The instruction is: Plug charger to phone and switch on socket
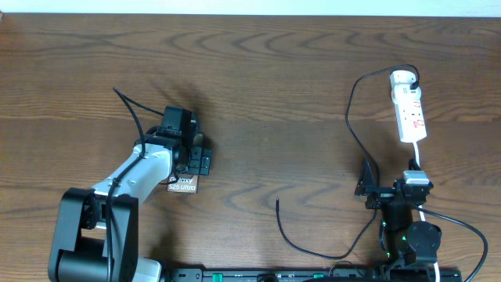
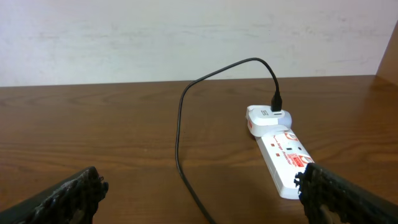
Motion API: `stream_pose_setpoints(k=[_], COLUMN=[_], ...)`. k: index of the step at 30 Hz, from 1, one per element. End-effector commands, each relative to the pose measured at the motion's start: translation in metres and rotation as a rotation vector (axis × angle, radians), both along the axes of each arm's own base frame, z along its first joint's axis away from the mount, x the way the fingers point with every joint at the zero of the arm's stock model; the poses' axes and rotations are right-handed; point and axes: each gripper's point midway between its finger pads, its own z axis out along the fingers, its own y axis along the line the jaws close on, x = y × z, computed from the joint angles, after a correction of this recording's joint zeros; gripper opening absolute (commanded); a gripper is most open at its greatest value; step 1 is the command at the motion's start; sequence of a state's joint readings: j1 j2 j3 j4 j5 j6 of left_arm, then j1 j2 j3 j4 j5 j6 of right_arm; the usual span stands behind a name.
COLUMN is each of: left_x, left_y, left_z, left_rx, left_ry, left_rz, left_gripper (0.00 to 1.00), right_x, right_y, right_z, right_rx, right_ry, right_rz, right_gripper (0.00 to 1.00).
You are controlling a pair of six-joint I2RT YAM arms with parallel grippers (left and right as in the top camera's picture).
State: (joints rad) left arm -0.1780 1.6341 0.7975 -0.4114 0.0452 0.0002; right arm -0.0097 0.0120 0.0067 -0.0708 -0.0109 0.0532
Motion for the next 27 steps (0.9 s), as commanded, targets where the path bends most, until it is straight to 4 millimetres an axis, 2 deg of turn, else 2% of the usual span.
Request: stream_pose_setpoints(k=[1, 10, 21, 27], left_x=[-0.0107, -0.0107, -0.0107, -0.0107], left_y=[0.0040, 0.0040, 0.0040, 0.0040], left_z=[-0.0100, -0.0100, -0.0100, -0.0100], left_rx=[0.020, 0.020, 0.020, 0.020], left_ry=[0.036, 0.036, 0.036, 0.036], left_rz=[-0.004, -0.004, -0.004, -0.004], left_gripper=[0.98, 0.99, 0.90, 0.89], right_x=[-0.0003, -0.0003, -0.0003, -0.0003], right_y=[0.0026, 0.0026, 0.0026, 0.0026], right_z=[-0.0006, -0.0006, -0.0006, -0.0006], right_rx=[0.013, 0.013, 0.013, 0.013], right_ry=[0.001, 0.001, 0.001, 0.001], right_rz=[0.009, 0.009, 0.009, 0.009], right_gripper=[0.99, 0.99, 0.99, 0.99])
